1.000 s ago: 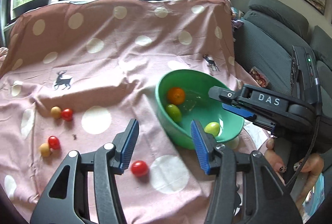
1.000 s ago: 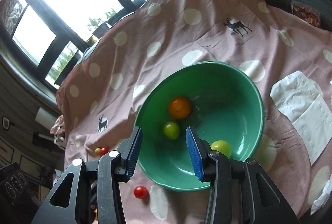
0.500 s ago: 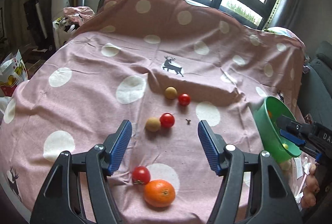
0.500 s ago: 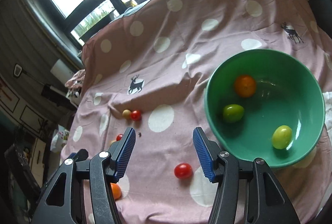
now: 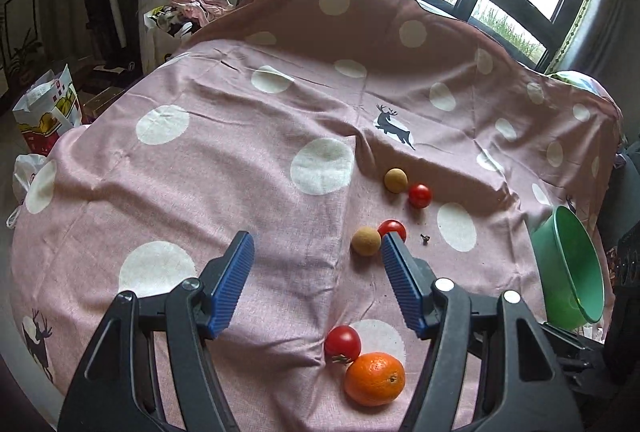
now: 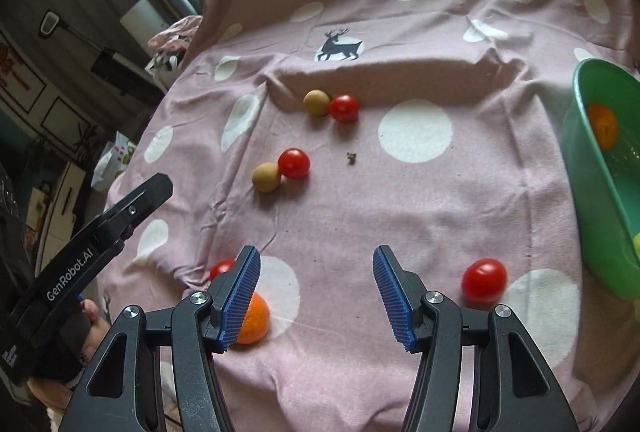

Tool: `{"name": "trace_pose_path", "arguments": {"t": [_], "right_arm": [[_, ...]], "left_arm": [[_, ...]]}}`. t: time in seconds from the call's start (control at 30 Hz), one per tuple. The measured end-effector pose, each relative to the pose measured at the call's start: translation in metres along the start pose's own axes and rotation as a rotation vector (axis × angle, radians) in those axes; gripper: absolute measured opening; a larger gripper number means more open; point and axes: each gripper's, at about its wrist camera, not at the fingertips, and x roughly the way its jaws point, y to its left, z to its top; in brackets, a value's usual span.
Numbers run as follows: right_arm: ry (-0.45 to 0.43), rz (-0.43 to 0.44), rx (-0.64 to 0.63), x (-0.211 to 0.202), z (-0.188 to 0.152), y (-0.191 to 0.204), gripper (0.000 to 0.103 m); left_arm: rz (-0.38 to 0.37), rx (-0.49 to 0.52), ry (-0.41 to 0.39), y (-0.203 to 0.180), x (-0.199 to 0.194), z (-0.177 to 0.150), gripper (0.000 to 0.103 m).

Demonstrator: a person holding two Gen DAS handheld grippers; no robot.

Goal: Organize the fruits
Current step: 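Withdraw the right gripper from the bowl toward the small orange, then close the right gripper on the small orange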

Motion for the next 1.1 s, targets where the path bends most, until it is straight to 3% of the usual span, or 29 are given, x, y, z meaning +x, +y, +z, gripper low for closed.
{"name": "trace_pose_path", "arguments": {"t": [0.27, 1.1], "right_arm": [[0.071, -0.012, -0.048, 0.019, -0.009, 0.016, 0.059], [0.176, 0.129, -0.088, 0.043, -0.016, 0.035, 0.059]], "left_arm": [[-0.011, -0.049, 0.004, 0.012, 0.0, 0.002, 0.066], [-0.021, -0.055, 0.032, 0.011, 0.005, 0.001, 0.066]]}}
